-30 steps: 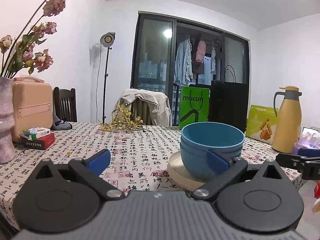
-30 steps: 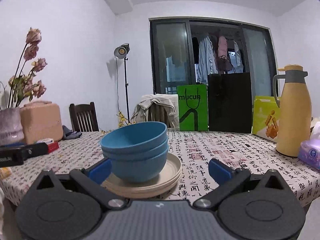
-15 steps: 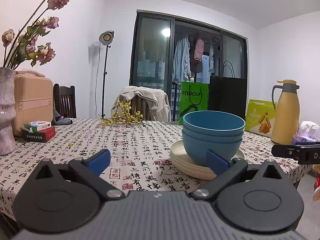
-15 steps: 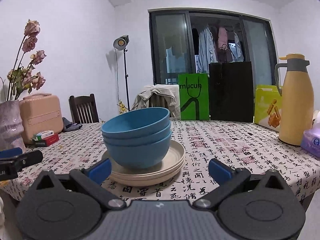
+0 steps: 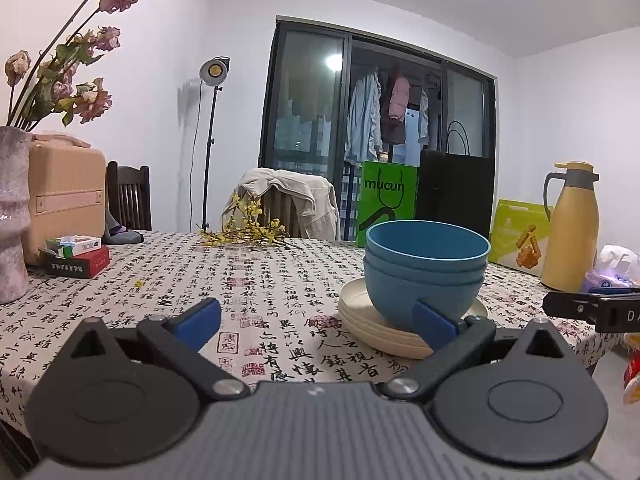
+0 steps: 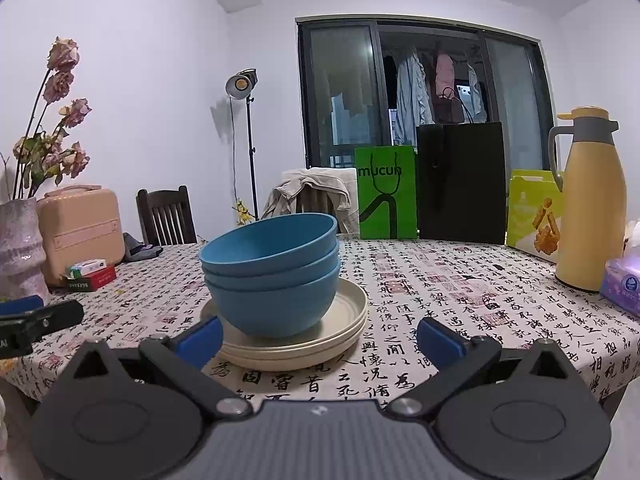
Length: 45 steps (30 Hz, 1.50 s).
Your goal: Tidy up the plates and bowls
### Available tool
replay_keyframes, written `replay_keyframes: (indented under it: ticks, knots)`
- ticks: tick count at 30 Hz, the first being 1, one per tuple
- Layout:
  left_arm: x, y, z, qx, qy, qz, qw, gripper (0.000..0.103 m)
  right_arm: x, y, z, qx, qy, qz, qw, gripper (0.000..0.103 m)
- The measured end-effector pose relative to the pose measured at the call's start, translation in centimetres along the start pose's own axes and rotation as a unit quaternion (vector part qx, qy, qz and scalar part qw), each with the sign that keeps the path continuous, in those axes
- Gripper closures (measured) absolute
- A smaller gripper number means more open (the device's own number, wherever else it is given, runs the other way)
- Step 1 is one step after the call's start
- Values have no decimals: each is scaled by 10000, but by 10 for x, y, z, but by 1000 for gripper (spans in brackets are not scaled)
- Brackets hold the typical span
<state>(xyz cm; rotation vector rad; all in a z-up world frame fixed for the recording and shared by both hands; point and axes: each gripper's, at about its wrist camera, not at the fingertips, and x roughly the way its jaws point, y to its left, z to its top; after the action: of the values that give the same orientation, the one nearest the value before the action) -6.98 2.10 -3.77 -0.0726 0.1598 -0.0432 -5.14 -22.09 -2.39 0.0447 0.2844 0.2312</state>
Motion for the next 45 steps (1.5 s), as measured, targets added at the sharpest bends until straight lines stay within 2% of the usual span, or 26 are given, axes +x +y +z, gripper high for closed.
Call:
replay_keyframes:
  ticks: [26, 36, 45]
  knots:
    - [-2, -1, 0, 34, -14, -36, 10000, 0, -1, 2, -2, -32, 11, 34, 10000, 0]
    - [-1, 3, 1, -151, 38, -135, 9998, 0, 0, 2, -3, -22, 34, 43, 10000, 0]
    - [-4, -2, 0, 18, -84, -51, 9999, 0, 0, 1, -4, -19, 53, 50, 10000, 0]
